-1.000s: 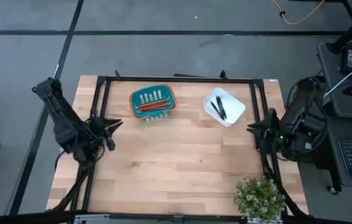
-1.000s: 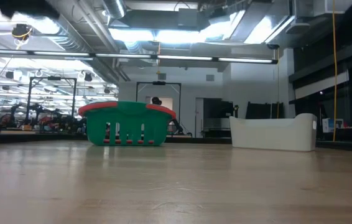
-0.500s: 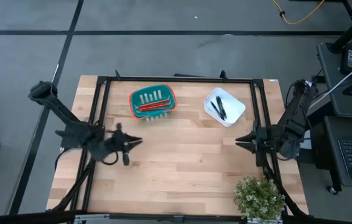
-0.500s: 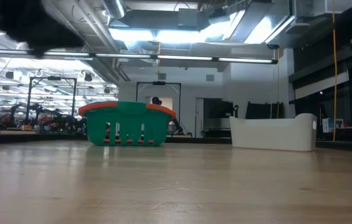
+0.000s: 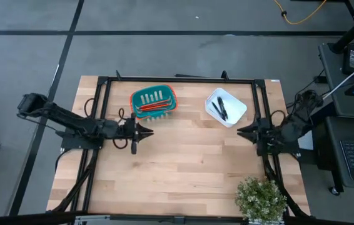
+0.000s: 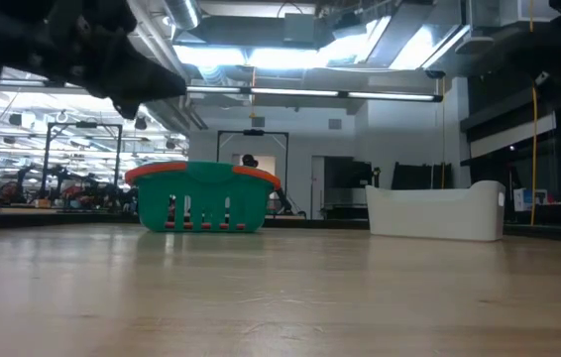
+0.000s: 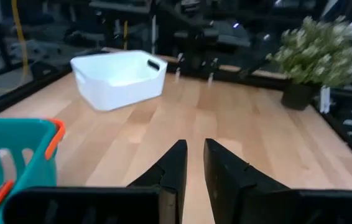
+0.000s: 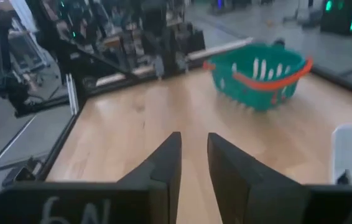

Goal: Sort pens & pencils
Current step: Return to Home Position

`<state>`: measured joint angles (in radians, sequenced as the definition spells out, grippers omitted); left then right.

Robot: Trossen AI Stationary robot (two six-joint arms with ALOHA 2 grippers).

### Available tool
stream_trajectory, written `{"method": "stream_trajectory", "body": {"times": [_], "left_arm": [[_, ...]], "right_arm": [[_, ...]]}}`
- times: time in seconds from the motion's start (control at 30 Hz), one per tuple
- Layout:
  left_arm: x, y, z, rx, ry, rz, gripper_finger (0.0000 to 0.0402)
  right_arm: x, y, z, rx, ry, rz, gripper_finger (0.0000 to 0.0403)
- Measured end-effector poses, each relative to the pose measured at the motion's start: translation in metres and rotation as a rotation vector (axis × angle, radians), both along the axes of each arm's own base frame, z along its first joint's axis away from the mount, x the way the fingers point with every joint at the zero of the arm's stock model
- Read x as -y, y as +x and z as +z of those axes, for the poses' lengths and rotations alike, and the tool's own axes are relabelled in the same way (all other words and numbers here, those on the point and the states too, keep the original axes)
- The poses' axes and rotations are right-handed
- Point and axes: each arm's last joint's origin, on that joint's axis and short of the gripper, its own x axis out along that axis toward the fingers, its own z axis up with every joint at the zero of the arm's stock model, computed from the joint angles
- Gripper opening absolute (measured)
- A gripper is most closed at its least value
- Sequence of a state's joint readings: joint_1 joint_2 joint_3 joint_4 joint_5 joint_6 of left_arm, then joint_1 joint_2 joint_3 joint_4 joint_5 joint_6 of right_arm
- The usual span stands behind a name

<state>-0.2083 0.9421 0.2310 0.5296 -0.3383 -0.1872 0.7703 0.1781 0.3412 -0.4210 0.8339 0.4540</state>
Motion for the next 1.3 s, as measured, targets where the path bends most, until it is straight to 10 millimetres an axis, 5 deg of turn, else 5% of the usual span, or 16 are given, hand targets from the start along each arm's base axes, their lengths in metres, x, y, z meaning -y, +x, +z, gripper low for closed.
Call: {"method": "stream_trajectory", "body": {"times": [0.3, 0.53, 0.8, 1.07, 1.3], "left_arm": [[-0.02, -0.026, -0.027, 0.213, -0.115, -0.071, 0.005], [-0.008, -0.01, -0.025, 0.138, -0.035, -0.141, 0.005], [-0.005, 0.007, -0.035, 0.171, 0.018, -0.19, 0.005], [-0.052, 0.011, -0.041, 0.194, 0.011, -0.171, 0.005], [-0.081, -0.009, -0.037, 0.238, -0.048, -0.239, 0.005]], "right_arm": [[0.008, -0.005, -0.029, 0.043, 0.002, -0.036, 0.0079], [0.003, 0.006, -0.057, 0.052, 0.032, -0.067, 0.0079], [0.007, 0.01, -0.056, 0.049, 0.005, -0.047, 0.0079], [0.014, 0.013, -0.056, 0.036, -0.06, -0.109, 0.0079], [0.016, 0.014, -0.057, 0.026, -0.066, -0.11, 0.0079]]}}
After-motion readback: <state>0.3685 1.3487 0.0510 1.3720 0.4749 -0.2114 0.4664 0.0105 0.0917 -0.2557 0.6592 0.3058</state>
